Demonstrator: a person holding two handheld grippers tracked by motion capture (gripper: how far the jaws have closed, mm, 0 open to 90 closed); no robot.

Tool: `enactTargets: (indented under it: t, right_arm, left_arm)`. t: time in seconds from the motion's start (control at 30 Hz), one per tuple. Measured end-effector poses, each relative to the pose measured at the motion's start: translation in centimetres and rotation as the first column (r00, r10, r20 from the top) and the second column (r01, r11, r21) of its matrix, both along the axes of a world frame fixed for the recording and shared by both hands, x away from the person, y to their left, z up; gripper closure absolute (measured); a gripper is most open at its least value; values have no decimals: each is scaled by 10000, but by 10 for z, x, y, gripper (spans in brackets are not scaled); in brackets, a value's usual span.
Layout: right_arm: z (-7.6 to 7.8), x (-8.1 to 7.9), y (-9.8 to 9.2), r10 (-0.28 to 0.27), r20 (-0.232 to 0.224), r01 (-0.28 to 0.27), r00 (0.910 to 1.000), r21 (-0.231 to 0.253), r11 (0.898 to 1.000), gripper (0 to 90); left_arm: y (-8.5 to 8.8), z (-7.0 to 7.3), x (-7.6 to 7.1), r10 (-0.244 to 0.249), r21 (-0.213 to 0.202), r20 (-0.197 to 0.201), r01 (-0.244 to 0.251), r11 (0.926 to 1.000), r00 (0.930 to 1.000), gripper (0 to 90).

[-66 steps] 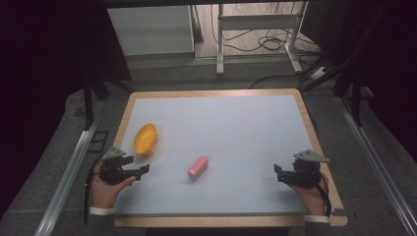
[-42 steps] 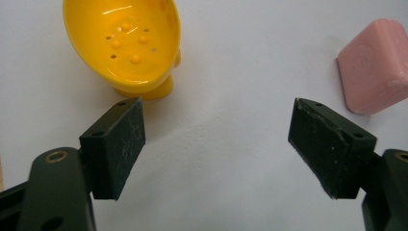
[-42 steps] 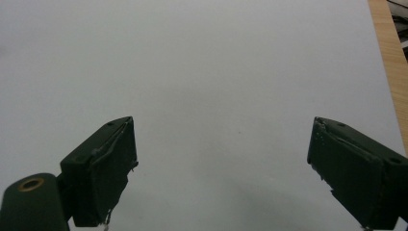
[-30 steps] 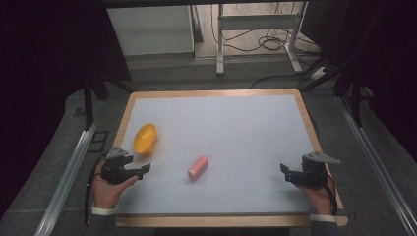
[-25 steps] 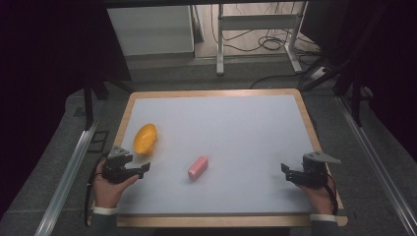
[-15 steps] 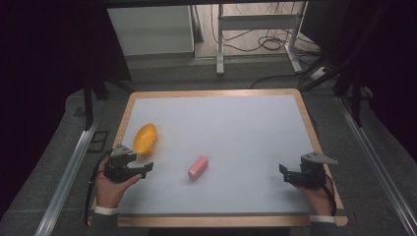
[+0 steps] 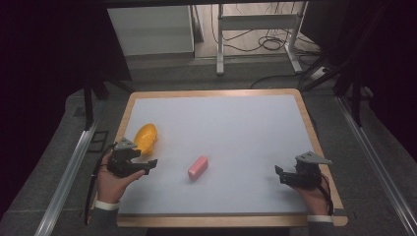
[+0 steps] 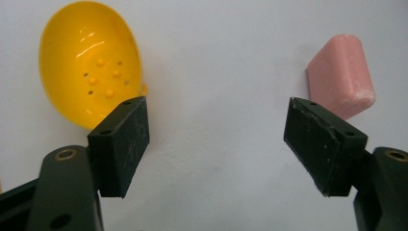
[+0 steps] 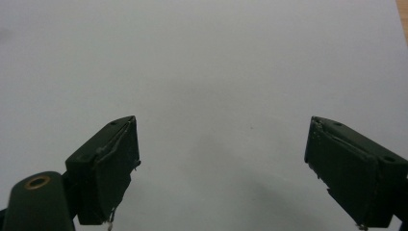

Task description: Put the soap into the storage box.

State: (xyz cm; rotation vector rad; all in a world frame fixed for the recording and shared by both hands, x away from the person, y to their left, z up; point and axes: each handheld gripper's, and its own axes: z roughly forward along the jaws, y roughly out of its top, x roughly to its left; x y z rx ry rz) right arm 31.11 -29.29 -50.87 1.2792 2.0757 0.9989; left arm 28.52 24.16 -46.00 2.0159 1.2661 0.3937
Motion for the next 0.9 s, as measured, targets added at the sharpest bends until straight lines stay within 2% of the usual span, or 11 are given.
enactTargets:
  t: [0.13, 0.37, 0.9]
  right_arm:
    - [-1, -1, 1, -58, -25, 58, 10000, -51, 10000, 118]
    - [-2, -1, 0, -203, -44, 202, 9998, -158, 9997, 118]
    - [-2, -1, 3, -102, 1, 102, 9999, -222, 9997, 118]
  left_arm:
    - [-3, 2, 3, -136, -80, -11, 136, 9999, 9999, 236]
    - [-13, 6, 9, -477, 144, -109, 478, 9988, 9988, 233]
    - [-27, 11, 20, -794, 460, -289, 807, 9957, 9964, 226]
